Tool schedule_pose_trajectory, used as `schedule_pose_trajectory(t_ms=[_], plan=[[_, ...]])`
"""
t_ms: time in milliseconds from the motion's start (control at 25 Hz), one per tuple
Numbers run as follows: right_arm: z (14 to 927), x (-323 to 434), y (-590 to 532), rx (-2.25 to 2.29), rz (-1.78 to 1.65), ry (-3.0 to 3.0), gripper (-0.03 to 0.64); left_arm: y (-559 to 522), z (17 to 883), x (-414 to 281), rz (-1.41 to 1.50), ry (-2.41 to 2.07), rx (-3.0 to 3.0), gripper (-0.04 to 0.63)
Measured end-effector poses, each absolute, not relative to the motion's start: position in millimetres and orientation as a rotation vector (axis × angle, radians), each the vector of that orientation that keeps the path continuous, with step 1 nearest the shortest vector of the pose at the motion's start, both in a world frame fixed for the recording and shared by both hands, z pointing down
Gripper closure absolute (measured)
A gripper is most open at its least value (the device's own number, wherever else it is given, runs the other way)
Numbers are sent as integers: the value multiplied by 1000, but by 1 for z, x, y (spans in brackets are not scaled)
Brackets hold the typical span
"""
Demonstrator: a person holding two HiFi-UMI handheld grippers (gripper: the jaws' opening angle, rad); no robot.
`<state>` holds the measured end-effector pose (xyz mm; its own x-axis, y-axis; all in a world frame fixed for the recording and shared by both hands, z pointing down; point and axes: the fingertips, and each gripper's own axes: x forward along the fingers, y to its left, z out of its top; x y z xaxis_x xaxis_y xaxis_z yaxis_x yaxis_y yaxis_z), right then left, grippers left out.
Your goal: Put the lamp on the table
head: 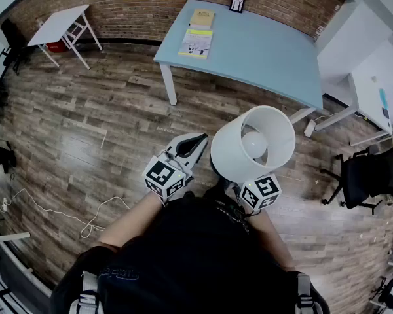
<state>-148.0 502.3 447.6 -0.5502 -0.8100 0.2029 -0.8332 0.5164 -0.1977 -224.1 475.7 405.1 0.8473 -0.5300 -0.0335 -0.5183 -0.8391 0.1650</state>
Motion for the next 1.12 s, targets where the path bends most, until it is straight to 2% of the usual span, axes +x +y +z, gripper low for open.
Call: schedule_pose_trajectory(t_ms=[440, 1120], plan=[[459, -122, 469, 1429, 472, -2667, 525, 443, 419, -198, -68, -842, 2859, 586], [452, -30, 380, 1381, 453, -2702, 525, 360, 417, -100, -55, -873, 2852, 586]])
